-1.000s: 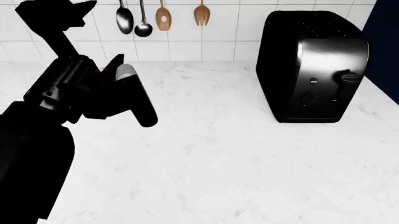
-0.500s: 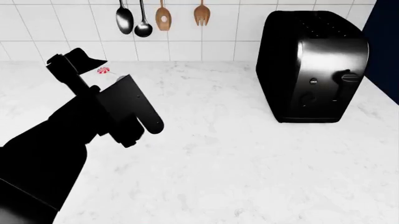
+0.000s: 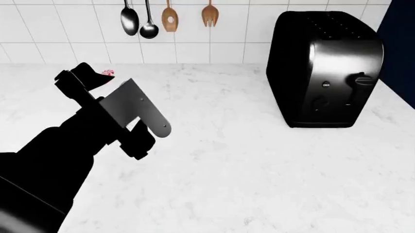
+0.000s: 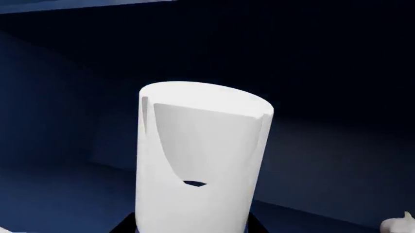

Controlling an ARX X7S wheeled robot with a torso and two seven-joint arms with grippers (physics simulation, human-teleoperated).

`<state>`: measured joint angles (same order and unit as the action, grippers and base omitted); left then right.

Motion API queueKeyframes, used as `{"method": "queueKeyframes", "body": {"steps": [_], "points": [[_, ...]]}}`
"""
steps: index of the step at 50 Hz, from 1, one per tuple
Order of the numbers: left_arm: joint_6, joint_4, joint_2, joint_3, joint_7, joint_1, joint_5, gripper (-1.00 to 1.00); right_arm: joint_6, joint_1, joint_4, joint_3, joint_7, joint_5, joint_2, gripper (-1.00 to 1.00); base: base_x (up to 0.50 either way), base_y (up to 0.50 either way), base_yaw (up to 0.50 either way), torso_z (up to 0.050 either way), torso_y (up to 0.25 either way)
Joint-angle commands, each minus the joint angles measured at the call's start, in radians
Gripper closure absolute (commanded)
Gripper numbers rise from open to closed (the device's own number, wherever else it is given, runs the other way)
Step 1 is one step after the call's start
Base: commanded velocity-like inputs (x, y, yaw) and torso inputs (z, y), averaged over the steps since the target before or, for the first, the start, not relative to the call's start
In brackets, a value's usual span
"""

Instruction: A wet mug is on the counter and needs to be dried. Pick it up and place it upside down in the open cabinet.

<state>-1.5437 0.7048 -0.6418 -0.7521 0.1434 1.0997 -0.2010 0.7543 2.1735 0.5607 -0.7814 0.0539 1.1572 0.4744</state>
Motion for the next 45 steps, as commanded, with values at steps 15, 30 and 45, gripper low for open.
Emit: {"method": "queueKeyframes", "body": {"steps": [15, 30, 45], "points": [[-0.019, -0.01, 0.044, 0.157, -0.039, -0.047, -0.093, -1.0, -0.211, 0.172, 0.531, -0.057, -0.17, -0.239, -0.242, 1.0, 0.0, 0.0, 0.0, 0.0, 0.001], [-0.013, -0.003, 0.036, 0.213, -0.112, -0.061, -0.199, -1.0, -0.182, 0.147, 0.498, -0.026, -0.17, -0.29, -0.237, 1.0, 0.0, 0.0, 0.0, 0.004, -0.101], [0.008, -0.002, 0.023, 0.207, -0.134, -0.066, -0.223, -1.0, -0.175, 0.111, 0.477, -0.023, -0.16, -0.3, -0.237, 1.0, 0.0, 0.0, 0.0, 0.008, -0.139]]}}
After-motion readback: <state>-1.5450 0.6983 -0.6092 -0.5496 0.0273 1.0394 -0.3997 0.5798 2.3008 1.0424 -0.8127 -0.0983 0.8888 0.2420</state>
